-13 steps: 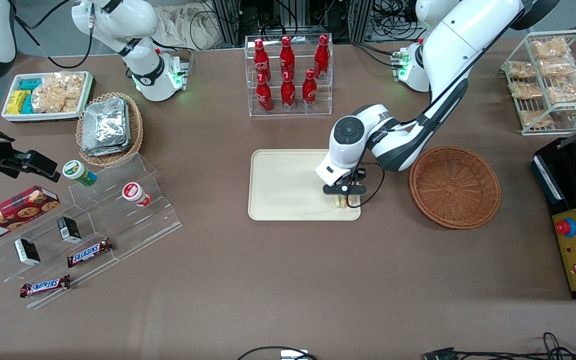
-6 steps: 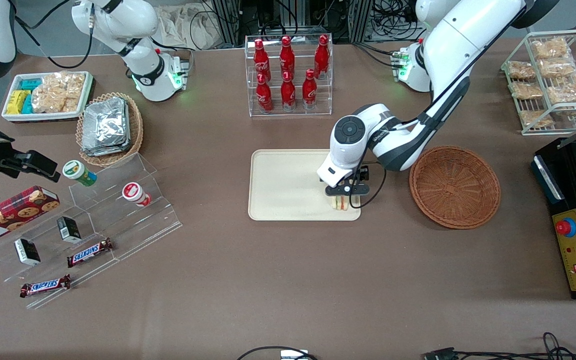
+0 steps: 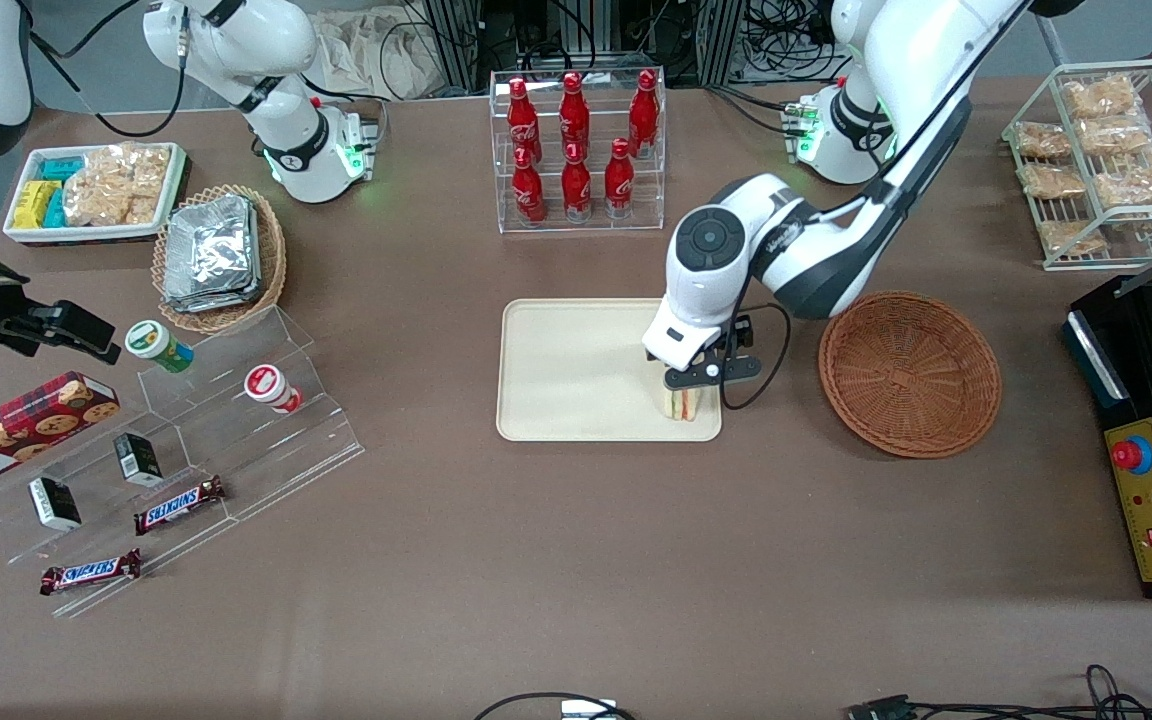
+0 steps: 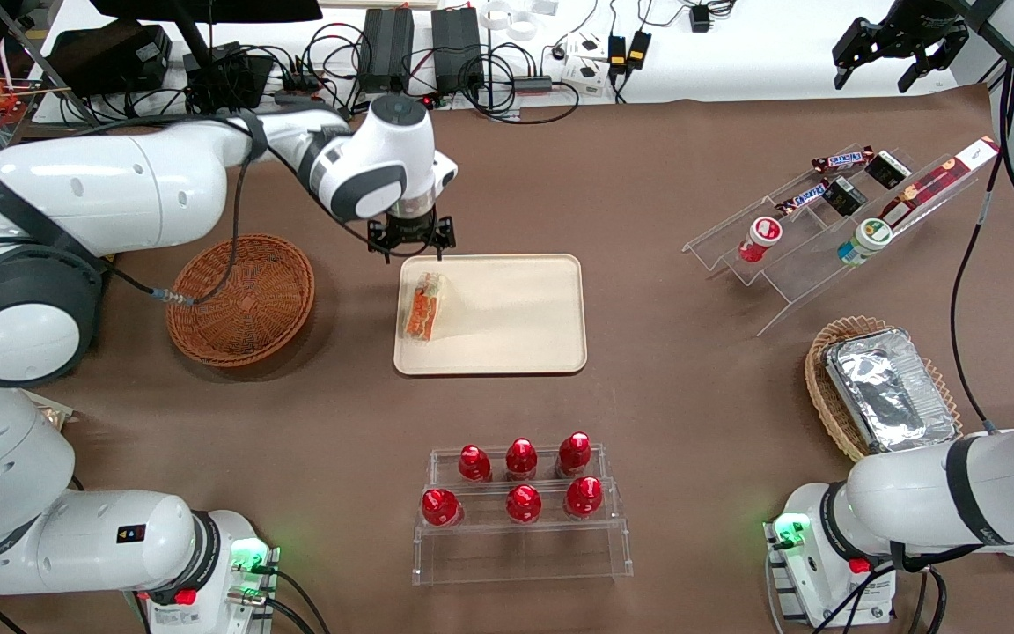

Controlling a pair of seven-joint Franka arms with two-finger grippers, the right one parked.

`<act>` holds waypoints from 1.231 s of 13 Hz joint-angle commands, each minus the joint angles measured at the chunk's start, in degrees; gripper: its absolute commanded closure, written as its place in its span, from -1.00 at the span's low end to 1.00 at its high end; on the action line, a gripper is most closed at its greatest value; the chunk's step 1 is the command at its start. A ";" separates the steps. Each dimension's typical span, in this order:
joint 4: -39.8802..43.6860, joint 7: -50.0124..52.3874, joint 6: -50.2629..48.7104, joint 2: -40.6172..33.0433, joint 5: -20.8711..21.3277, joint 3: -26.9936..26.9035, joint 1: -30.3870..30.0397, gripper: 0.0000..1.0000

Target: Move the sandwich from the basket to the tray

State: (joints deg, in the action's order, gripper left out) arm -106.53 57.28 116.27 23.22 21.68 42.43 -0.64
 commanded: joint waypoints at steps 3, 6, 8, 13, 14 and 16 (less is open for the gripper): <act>20.35 -9.78 -24.72 -2.20 -7.16 2.49 -1.81 -1.00; 24.18 -19.79 -29.61 -7.28 -9.80 3.36 -13.38 -1.00; 24.09 -25.53 -30.04 -11.07 -12.89 -0.82 -15.18 -1.00; 22.60 -42.50 -32.24 -17.15 -17.64 -27.37 -4.64 -1.00; 21.46 -42.60 -31.98 -17.94 -18.77 -28.79 -4.55 -1.00; 16.48 -42.60 -29.54 -21.79 -22.63 -32.12 -3.15 -1.00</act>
State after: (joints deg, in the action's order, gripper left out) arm -83.89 15.16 84.50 6.25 2.13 13.72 -6.36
